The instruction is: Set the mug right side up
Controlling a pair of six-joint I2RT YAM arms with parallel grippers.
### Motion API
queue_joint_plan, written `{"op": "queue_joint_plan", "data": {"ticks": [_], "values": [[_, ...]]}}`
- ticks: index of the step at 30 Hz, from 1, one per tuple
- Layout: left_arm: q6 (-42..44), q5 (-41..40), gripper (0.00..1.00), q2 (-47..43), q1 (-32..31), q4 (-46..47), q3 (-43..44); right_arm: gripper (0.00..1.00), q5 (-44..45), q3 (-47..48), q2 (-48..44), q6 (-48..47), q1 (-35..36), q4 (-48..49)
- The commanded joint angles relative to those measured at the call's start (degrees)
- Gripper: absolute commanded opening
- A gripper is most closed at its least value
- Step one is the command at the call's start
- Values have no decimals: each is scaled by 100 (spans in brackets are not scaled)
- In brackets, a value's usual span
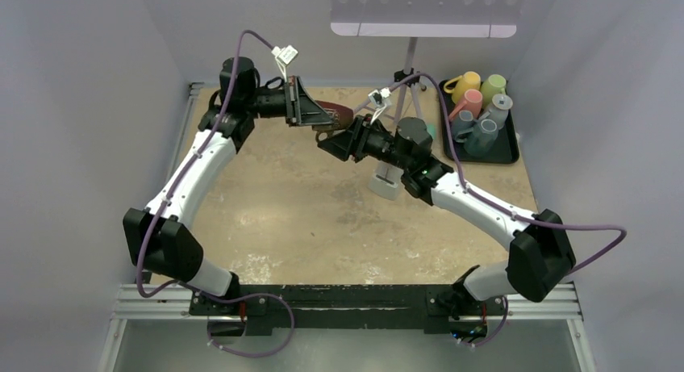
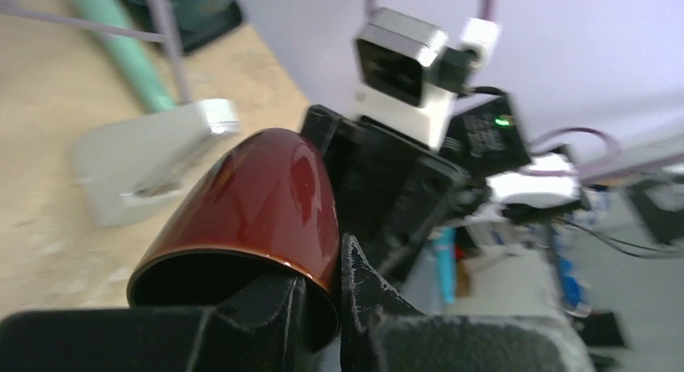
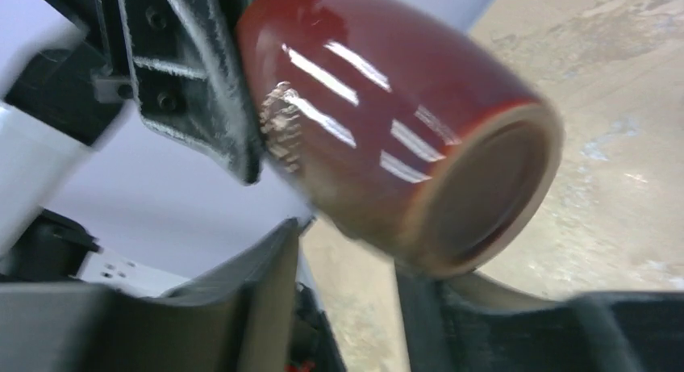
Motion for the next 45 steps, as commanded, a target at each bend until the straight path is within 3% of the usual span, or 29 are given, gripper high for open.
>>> {"op": "queue_joint_plan", "data": {"ticks": [1,4,10,16,23,31,39,45], "values": [[3343,-1932,0,39,8,-3793,1321,64,243,526,-35,-794,99,-1087],[4720,-3306,0,158,98,-4893,1760,72,685,796,-63,-1206,102,-1956],[7263,-5610,0,786,287,-6087,1785,73,1511,1263,-186,-1904,97,-3398],[8058,-6720,0,1827,883,-6109,1747,75,2771,1749,-271,-2366,86,-4479],[8457,-6924,0,2702,1148,-5865,1897,77,3332,1848,-373,-2571,-3,-4855],[8659,-5997,2,3140,1273,-6016,1932,76,3617,1644,-795,-2501,-608,-5160],[8773,-5530,45,2999,1368,-5956,1674,73,4609,1168,-1434,-2814,-1940,-5262],[8605,-5455,62,2437,1365,-6246,2091,70,4731,941,-1252,-2747,-3174,-4743]]}}
